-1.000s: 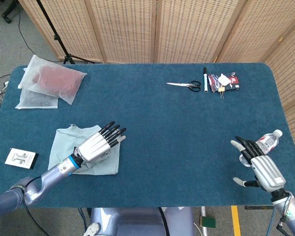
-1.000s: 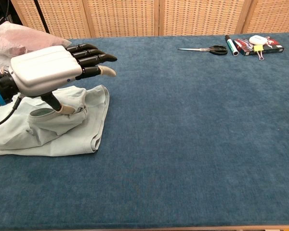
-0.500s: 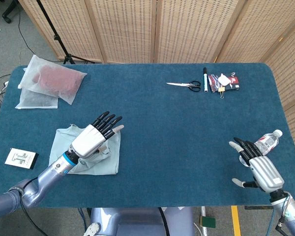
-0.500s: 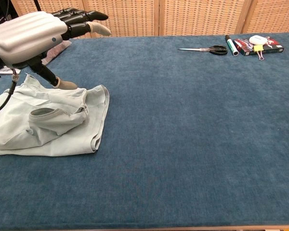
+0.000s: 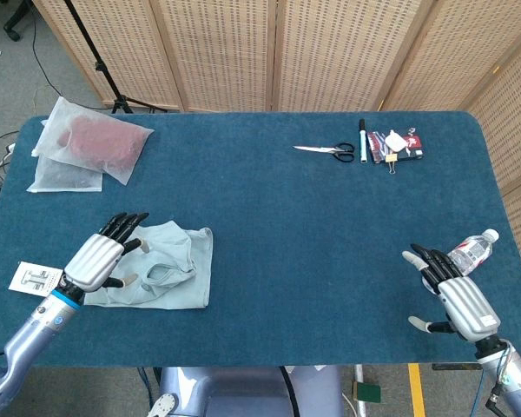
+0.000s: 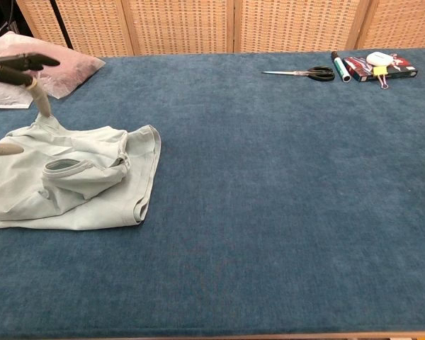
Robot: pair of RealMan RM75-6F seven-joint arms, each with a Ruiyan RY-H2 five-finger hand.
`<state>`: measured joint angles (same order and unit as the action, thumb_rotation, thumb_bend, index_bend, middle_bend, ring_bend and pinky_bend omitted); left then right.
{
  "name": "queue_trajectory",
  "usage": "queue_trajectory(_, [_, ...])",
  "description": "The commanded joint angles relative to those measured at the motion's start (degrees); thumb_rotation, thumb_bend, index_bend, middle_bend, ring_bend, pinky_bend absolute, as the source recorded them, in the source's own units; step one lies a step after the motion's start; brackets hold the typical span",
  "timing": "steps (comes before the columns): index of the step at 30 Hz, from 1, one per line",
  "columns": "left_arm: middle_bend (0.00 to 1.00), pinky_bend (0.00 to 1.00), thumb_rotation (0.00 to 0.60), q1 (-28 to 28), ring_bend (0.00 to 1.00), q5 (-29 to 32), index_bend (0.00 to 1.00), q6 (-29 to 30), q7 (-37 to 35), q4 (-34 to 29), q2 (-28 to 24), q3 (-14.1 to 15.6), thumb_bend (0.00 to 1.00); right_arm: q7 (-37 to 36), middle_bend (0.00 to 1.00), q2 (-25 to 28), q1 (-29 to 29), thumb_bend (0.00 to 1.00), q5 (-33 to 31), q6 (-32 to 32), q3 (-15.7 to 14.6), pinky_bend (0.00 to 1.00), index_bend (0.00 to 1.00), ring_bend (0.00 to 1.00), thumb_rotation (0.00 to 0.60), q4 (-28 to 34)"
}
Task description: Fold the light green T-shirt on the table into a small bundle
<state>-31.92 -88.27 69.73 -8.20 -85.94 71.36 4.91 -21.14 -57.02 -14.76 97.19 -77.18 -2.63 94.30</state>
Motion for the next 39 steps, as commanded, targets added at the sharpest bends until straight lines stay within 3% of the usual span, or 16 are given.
queue_trajectory(1, [0.00,0.00,0.600,1.48,0.00,0.70,0.44,-1.84,-1.58,2.61,1.68,1.44,0.23,0.21,0.00,-0.04,0.03,0.05,0.02,-0.02,-0.05,0.03,0.00,0.00,0.600,0.10])
queue_trajectory(10, [0.00,0.00,0.600,3.02,0.00,-0.83,0.45,-0.75,-5.21,11.82,9.22,0.27,0.25,0.03,0.00,-0.04,-0.04,0.05,-0.28,0.15,-0.01,0.03,0.00,0.00,0.600,-0.13])
queue_trajectory(17, [0.00,0.00,0.600,3.35,0.00,-0.16,0.47,-1.72,-5.73,16.34,12.19,-0.93,0.26,0.13,0.00,-0.11,-0.09,0.05,-0.36,0.25,-0.02,0.03,0.00,0.00,0.600,-0.19])
queue_trajectory(39, [0.00,0.00,0.600,2.36,0.00,0.36,0.49,-5.12,-4.64,16.80,14.98,-2.81,0.27,0.11,0.00,-0.08,-0.21,0.05,-0.31,0.40,-0.11,0.03,0.00,0.00,0.600,-0.20])
